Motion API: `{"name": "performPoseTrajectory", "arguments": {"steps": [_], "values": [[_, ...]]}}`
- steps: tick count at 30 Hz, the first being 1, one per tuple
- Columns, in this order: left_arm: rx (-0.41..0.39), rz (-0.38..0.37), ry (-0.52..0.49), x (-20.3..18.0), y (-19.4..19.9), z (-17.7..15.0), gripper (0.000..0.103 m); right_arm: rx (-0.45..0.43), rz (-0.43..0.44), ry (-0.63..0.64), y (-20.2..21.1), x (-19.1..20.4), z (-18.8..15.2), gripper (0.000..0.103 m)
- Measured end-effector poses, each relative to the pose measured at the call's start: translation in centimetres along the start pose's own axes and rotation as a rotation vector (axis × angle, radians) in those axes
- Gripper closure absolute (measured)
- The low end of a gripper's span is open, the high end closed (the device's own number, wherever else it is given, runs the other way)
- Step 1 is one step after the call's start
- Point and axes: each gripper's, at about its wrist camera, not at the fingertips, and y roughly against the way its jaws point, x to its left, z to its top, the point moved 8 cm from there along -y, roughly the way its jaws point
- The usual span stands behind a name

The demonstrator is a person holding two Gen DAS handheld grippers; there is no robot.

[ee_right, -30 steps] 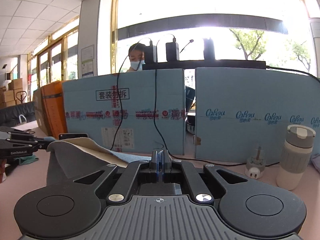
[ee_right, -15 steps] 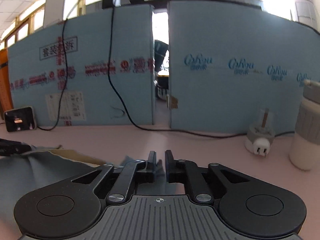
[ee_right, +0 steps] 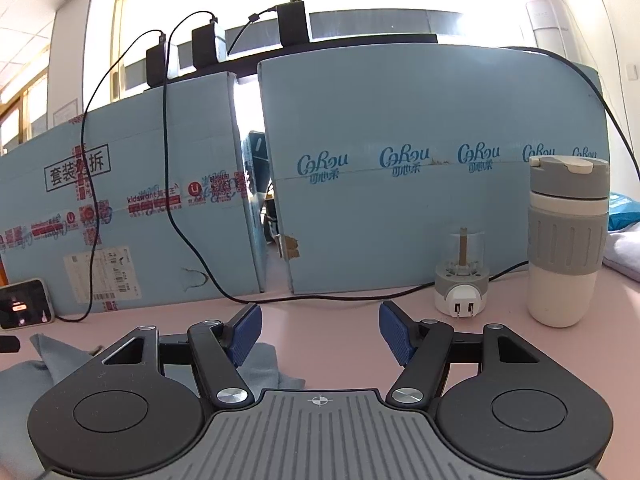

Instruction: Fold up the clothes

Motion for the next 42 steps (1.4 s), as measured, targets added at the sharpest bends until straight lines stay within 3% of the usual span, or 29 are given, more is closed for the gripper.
{"name": "performPoseTrajectory", "arguments": {"steps": [7, 11, 15, 19, 21, 28, 34, 39, 42], "values": [[0.012, -0.1, -0.092, -2.8, 1.9, -1.7, 0.012, 0.024, 0.071, -0.01, 1.5, 1.5, -0.1, 0.036], [0.035, -0.08, -0.147, -3.8, 2.1, -2.6, 0.013, 0.033, 0.161, 0.06, 3.8, 4.2, -0.9, 0.037], [0.07, -0.094, -0.154, -4.1, 1.8, -3.3, 0.015, 0.037, 0.182, 0.121, 4.5, 5.8, -1.4, 0.038], [0.087, -0.105, -0.154, -4.2, 1.6, -3.5, 0.022, 0.058, 0.205, 0.145, 4.3, 6.6, -1.7, 0.048], [0.084, -0.111, -0.162, -4.3, 1.6, -3.6, 0.027, 0.075, 0.207, 0.161, 4.0, 6.9, -1.9, 0.06], [0.088, -0.149, -0.124, -4.2, 1.6, -3.7, 0.044, 0.176, 0.189, 0.19, 2.4, 7.3, -3.2, 0.068], [0.092, -0.176, -0.044, -3.2, 1.7, -3.7, 0.049, 0.306, 0.134, 0.102, 0.5, 5.6, -4.5, 0.07], [0.077, -0.139, -0.011, -2.4, 2.1, -3.6, 0.045, 0.292, 0.15, 0.024, 0.8, 4.7, -4.3, 0.071], [0.029, -0.14, 0.076, -0.9, 3.4, -3.3, 0.042, 0.212, 0.173, -0.102, 2.5, 3.3, -3.2, 0.065]]}}
